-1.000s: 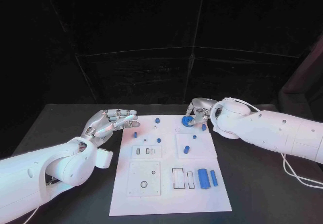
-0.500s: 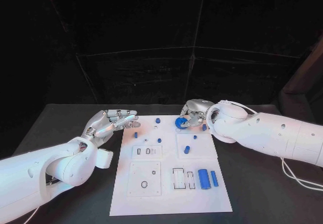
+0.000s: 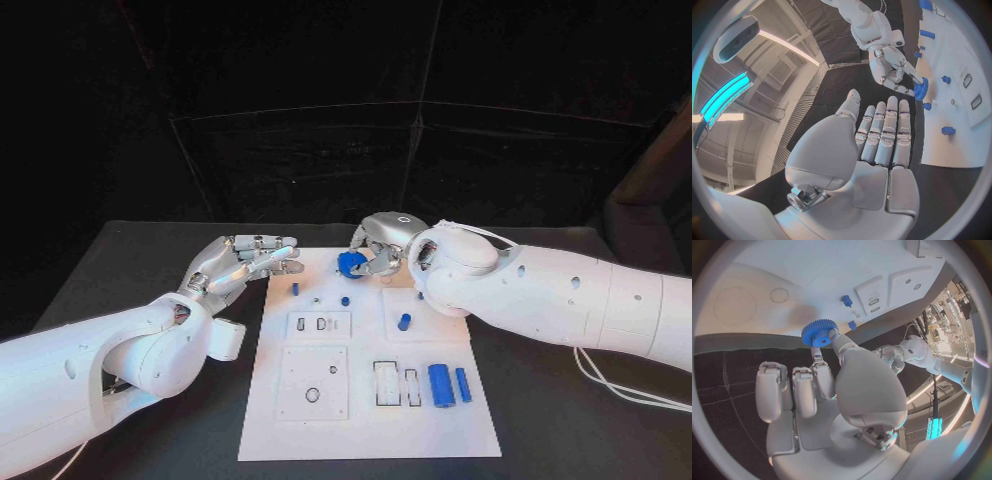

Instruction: Assemble the parts on the task board

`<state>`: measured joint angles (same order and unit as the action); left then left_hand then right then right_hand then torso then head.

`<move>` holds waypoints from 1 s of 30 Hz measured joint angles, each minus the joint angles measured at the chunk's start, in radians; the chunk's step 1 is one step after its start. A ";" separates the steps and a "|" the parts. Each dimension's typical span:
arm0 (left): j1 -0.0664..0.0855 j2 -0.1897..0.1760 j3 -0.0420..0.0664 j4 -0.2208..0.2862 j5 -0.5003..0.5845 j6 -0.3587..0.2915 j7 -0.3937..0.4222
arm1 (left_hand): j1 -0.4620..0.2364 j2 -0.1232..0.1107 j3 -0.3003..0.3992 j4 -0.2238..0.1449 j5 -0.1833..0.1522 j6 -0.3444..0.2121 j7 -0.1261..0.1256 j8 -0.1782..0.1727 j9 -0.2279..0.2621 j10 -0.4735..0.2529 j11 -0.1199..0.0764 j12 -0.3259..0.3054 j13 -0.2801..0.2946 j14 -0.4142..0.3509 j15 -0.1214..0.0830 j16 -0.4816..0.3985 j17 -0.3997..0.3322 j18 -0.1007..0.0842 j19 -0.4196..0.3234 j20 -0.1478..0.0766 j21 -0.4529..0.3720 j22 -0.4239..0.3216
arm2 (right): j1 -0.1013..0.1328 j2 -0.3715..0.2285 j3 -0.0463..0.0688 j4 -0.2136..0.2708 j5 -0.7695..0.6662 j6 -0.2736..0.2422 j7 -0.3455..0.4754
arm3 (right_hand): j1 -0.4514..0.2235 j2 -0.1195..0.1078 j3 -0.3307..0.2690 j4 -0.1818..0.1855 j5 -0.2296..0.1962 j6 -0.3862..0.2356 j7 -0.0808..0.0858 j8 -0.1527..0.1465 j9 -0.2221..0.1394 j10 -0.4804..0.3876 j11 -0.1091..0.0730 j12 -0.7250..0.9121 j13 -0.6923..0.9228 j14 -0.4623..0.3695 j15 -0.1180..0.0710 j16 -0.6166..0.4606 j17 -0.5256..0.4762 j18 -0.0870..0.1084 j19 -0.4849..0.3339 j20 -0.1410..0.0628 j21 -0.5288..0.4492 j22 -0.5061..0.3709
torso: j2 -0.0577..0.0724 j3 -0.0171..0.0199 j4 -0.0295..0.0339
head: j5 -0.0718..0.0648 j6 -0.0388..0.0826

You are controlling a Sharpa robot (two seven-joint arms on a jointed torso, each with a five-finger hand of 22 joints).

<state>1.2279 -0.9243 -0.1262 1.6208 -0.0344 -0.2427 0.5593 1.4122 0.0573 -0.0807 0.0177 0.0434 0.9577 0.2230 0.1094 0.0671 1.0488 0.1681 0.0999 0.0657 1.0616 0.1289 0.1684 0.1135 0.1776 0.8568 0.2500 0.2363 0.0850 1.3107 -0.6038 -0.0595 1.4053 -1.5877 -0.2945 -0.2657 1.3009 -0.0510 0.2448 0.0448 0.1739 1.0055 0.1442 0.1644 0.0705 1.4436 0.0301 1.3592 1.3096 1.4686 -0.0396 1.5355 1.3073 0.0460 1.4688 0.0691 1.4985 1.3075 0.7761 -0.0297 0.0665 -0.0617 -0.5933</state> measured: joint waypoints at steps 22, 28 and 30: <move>0.000 0.004 0.000 0.000 0.000 0.002 0.000 | 0.000 0.000 -0.003 -0.003 0.000 0.000 0.000 0.000 0.000 0.000 0.000 -0.004 0.000 0.000 0.000 0.000 0.000 0.000 0.000 0.000 -0.004 -0.001 | -0.025 0.113 -0.004 -0.088 -0.049 0.003 -0.028 | -0.005 -0.005 -0.002 0.001 0.006 0.014 0.000 -0.014 -0.003 0.000 0.000 0.000 0.000 0.000 0.000 0.000 0.001 0.000 0.000 0.000 0.000 0.000 | 0.001 0.0007 0.0001 | 0.007 -0.007; 0.000 0.005 0.000 0.000 0.000 0.002 -0.001 | 0.000 0.000 -0.003 -0.003 0.000 0.000 0.000 0.000 0.000 0.000 0.000 -0.004 0.000 0.000 0.000 0.000 0.000 0.000 0.000 0.000 -0.004 -0.001 | -0.026 0.119 -0.004 -0.097 -0.062 0.009 -0.038 | -0.017 -0.017 -0.002 0.001 0.006 0.021 0.000 -0.029 -0.006 -0.004 0.004 -0.008 0.000 0.000 0.000 0.000 0.001 0.000 0.000 0.000 0.000 0.000 | 0.000 0.0009 -0.0006 | 0.006 -0.009; 0.000 0.005 0.000 0.000 0.000 0.002 -0.001 | 0.000 0.000 -0.003 -0.003 0.000 0.000 0.000 0.000 0.000 0.000 0.000 -0.004 0.000 0.000 0.000 0.000 0.000 0.000 0.000 0.000 -0.004 -0.001 | -0.026 0.121 -0.004 -0.100 -0.066 0.012 -0.041 | -0.025 -0.025 -0.002 0.001 0.006 0.027 -0.005 -0.041 -0.006 -0.011 0.012 -0.021 0.000 -0.001 0.001 0.000 0.000 0.000 0.000 0.000 0.000 0.000 | 0.000 0.0008 -0.0006 | 0.006 -0.009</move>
<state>1.2280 -0.9195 -0.1262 1.6206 -0.0344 -0.2408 0.5587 1.4122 0.0573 -0.0835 0.0149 0.0434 0.9577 0.2229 0.1095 0.0671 1.0488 0.1681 0.0956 0.0657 1.0616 0.1289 0.1685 0.1137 0.1776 0.8568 0.2500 0.2323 0.0841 1.2846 -0.4833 -0.0631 1.3057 -1.6535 -0.2826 -0.3071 1.2763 -0.0760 0.2430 0.0460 0.1797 1.0324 0.1395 0.1237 0.0649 1.4323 0.0417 1.3381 1.3096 1.4680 -0.0387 1.5355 1.3078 0.0461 1.4688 0.0692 1.4985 1.3074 0.7766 -0.0290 0.0660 -0.0560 -0.6021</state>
